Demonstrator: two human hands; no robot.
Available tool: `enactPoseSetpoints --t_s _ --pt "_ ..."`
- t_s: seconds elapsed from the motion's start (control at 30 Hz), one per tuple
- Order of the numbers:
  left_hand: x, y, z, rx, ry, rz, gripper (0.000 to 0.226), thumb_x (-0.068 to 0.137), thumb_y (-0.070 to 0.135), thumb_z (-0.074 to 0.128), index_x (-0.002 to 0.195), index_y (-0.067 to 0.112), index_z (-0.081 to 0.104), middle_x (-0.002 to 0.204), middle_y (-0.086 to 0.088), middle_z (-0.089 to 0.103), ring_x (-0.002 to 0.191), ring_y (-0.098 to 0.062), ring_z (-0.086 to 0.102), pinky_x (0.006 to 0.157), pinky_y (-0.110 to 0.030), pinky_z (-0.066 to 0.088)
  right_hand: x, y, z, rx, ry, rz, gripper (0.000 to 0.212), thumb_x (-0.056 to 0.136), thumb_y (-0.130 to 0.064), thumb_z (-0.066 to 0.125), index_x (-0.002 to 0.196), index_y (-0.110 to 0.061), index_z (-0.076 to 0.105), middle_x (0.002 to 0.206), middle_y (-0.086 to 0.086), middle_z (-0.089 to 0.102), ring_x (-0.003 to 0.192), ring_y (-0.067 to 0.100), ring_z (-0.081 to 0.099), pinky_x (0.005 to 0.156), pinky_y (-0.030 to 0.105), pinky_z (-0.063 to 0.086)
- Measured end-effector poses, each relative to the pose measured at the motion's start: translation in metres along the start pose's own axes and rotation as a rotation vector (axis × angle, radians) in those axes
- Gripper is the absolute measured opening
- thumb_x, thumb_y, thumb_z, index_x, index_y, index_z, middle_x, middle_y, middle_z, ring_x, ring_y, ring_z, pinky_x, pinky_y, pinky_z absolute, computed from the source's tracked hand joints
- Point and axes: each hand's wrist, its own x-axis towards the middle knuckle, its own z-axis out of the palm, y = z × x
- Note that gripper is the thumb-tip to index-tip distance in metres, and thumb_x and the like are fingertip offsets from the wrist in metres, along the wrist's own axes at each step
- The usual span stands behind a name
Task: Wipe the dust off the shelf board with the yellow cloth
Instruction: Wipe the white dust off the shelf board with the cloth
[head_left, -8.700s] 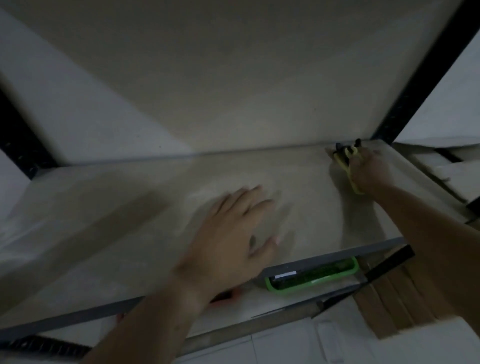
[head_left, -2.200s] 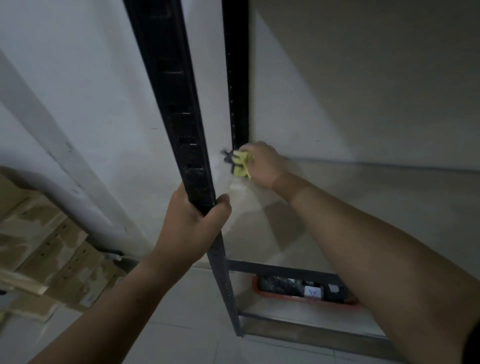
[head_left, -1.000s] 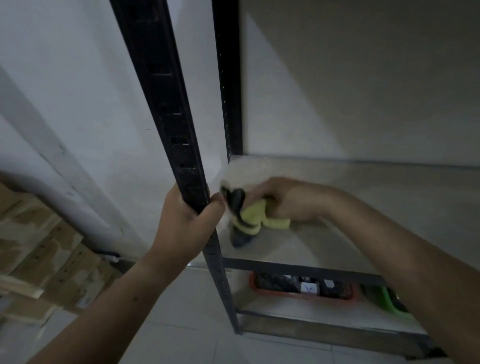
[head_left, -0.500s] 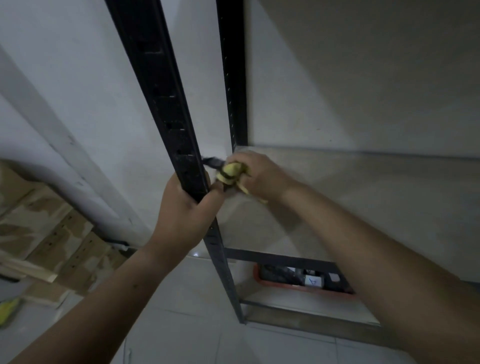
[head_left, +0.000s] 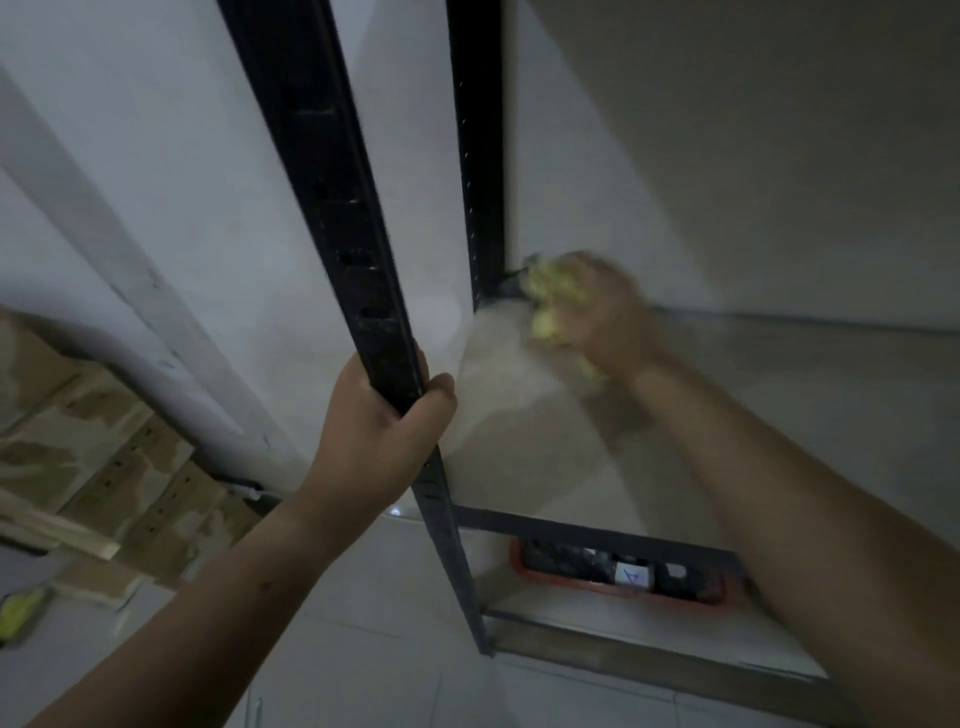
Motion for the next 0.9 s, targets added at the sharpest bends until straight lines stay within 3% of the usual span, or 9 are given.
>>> enactPoseSetpoints --t_s 0.07,0.13,0.3,0.37,0.47,0.6,0.7,0.8,0.9 --pt "0.0 0.001 0.001 0.002 0.017 -0.008 0.035 0.076 0.031 0.059 0.074 0.011 0.031 0.069 -0.02 0.03 0.058 -0.022 0.036 0.056 -0.047 0.033 0.011 0.038 -0.022 -0.274 0.113 0.183 0.052 0.08 -0.04 0.047 0.111 -0.003 0.065 0.107 0.028 0.06 0.096 0.043 0.06 0.086 0.042 0.048" --pt "-0.001 0.0 0.002 0.008 0.011 0.008 0.036 0.076 0.03 0.059 0.073 0.01 0.029 0.067 -0.017 0.029 0.057 -0.02 0.035 0.054 -0.046 0.032 0.01 0.056 -0.028 -0.462 -0.003 0.395 0.048 0.088 -0.037 0.051 0.121 -0.003 0.062 0.119 0.029 0.053 0.105 0.046 0.056 0.095 0.043 0.044" --pt "-0.002 -0.002 0.0 -0.017 0.006 0.006 0.038 0.076 0.031 0.06 0.077 0.003 0.034 0.066 -0.016 0.033 0.06 -0.034 0.039 0.054 -0.047 0.036 0.012 0.034 0.013 -0.625 -0.114 0.398 0.04 0.094 -0.028 0.049 0.123 -0.001 0.055 0.126 0.025 0.051 0.115 0.039 0.049 0.101 0.041 0.034" --pt "-0.001 -0.005 0.0 -0.01 0.02 0.005 0.039 0.076 0.03 0.06 0.077 0.0 0.034 0.067 -0.02 0.033 0.061 -0.038 0.04 0.054 -0.05 0.037 0.019 0.012 0.035 -0.571 -0.123 0.407 0.04 0.09 -0.032 0.051 0.12 -0.006 0.057 0.122 0.022 0.053 0.111 0.039 0.053 0.099 0.042 0.039" --pt "0.001 -0.007 0.0 0.018 0.037 0.038 0.032 0.075 0.026 0.059 0.075 0.005 0.034 0.067 -0.021 0.034 0.06 -0.04 0.037 0.051 -0.051 0.035 0.017 -0.044 0.08 -0.441 -0.158 0.229 0.028 0.088 -0.023 0.053 0.112 -0.01 0.061 0.115 0.013 0.058 0.106 0.034 0.057 0.093 0.038 0.044" --pt "0.002 -0.008 -0.003 0.027 0.001 0.082 0.021 0.078 0.02 0.057 0.071 0.014 0.038 0.064 -0.013 0.035 0.058 -0.032 0.036 0.05 -0.047 0.032 0.013 -0.078 0.095 0.16 -0.489 0.197 0.02 0.088 -0.016 0.052 0.096 -0.009 0.07 0.091 0.01 0.071 0.08 0.025 0.069 0.069 0.036 0.059" --pt "0.002 -0.009 0.0 0.012 0.0 0.053 0.023 0.075 0.025 0.057 0.069 0.02 0.035 0.063 -0.007 0.031 0.056 -0.022 0.032 0.052 -0.044 0.029 0.022 -0.057 0.073 0.138 -0.279 0.108 0.017 0.088 -0.012 0.052 0.094 -0.009 0.068 0.089 0.006 0.066 0.075 0.02 0.064 0.066 0.025 0.05" --pt "0.002 -0.007 0.002 -0.021 -0.003 0.026 0.032 0.073 0.027 0.058 0.073 0.012 0.029 0.066 -0.013 0.027 0.056 -0.02 0.03 0.052 -0.043 0.027 0.045 -0.008 0.057 -0.207 0.06 0.125 0.028 0.084 -0.016 0.054 0.108 -0.007 0.064 0.107 0.017 0.059 0.095 0.034 0.059 0.087 0.033 0.045" --pt "0.001 -0.007 0.003 -0.027 0.003 0.04 0.033 0.073 0.027 0.057 0.074 0.01 0.029 0.065 -0.013 0.028 0.055 -0.025 0.03 0.05 -0.044 0.028 0.045 0.018 0.062 -0.474 -0.028 0.22 0.033 0.086 -0.024 0.054 0.112 -0.007 0.061 0.114 0.02 0.057 0.105 0.039 0.054 0.09 0.041 0.04"
